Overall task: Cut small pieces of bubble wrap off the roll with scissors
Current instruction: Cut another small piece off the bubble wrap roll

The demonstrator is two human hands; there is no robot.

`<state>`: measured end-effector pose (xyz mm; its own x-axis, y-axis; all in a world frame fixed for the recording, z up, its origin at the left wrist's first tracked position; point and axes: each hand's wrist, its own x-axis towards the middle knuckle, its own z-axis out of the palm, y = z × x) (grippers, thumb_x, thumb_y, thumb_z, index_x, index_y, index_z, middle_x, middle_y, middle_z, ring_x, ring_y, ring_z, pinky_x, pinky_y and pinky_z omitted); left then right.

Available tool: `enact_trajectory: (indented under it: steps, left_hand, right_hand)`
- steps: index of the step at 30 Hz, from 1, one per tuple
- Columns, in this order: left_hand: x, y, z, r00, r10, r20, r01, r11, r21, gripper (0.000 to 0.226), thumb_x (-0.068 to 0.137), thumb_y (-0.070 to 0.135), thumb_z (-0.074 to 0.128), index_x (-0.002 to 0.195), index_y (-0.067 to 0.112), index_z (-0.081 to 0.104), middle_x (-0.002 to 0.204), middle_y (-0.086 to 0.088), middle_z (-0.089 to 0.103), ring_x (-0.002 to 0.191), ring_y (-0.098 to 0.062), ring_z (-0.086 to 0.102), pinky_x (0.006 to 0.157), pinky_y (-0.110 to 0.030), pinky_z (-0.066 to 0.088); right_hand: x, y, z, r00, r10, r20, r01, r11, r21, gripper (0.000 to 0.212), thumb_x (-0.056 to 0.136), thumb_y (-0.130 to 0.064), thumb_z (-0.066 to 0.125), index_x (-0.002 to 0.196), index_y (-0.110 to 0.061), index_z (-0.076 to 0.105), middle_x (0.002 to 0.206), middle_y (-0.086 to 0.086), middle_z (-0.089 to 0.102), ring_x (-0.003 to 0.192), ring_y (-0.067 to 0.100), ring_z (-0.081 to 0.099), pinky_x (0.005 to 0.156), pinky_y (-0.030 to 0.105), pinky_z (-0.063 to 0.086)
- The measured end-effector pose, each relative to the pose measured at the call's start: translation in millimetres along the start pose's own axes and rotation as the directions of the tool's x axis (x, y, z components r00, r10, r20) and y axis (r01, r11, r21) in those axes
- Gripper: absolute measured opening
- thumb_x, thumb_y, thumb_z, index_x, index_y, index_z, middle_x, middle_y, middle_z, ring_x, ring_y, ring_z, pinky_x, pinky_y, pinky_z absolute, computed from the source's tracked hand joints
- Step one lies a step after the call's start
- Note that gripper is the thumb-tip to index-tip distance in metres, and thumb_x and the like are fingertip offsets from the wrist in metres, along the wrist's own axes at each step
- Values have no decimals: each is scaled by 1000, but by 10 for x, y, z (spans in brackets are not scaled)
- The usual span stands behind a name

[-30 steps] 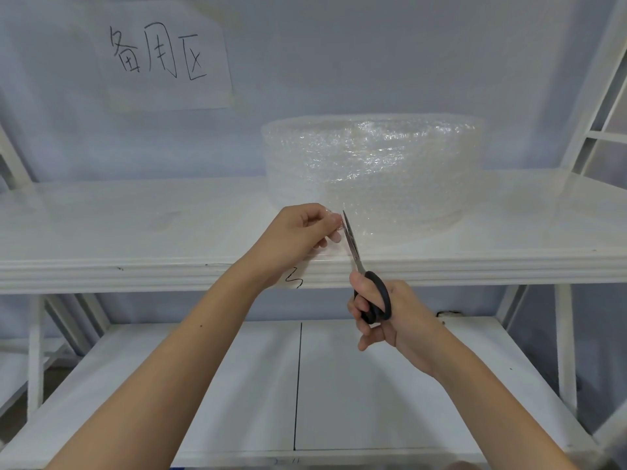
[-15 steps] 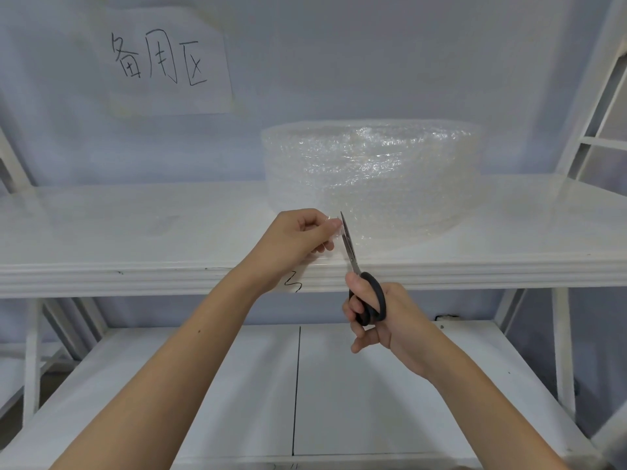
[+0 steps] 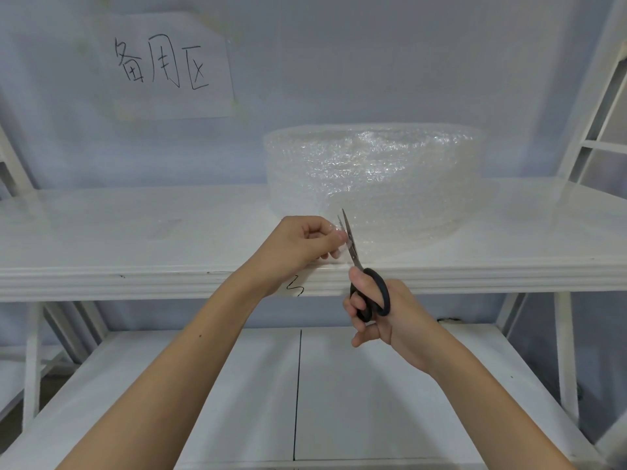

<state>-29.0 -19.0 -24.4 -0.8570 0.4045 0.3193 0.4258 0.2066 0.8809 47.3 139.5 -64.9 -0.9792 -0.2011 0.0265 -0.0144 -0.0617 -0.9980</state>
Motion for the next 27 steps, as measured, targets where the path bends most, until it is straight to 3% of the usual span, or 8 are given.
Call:
enact_trajectory:
  steps: [5,11,18,27]
  left_hand:
    - [-4,3,3,1000,1,1,-1,1000,-4,20,93,22,67,74,16,68,64,7,66,62,-4,55,67,-18,46]
    - [-9,5,4,1000,2,8,-2,1000,-6,22,91,24,68,71,16,67,65,5,66,68,-13,54,75,-33,44]
    - [-12,12,-2,999,-13,38,13,1000,-5,15,92,21,68,81,11,69,64,5,67,64,-7,59,76,-29,47]
    - [-13,16,-9,997,-23,69,23,1000,-3,17,92,17,68,75,17,69,64,4,66,64,-7,59,74,-25,48]
  right_hand:
    - [14,13,-9,1000,-15,-27,15,1000,-4,46,74,-50,64,60,-9,46,62,4,48,50,17,40,51,30,52]
    - [23,23,-14,999,-31,-37,30,1000,-8,47,72,-50,65,58,-10,45,61,4,47,49,17,39,49,30,51]
    - [55,-18,-13,999,-24,-32,23,1000,-12,51,67,-57,66,60,-9,47,62,5,49,48,17,41,49,30,51]
    - [64,-43,-19,999,-37,-30,37,999,-14,51,65,-57,66,59,-10,47,61,4,49,47,16,42,47,29,51]
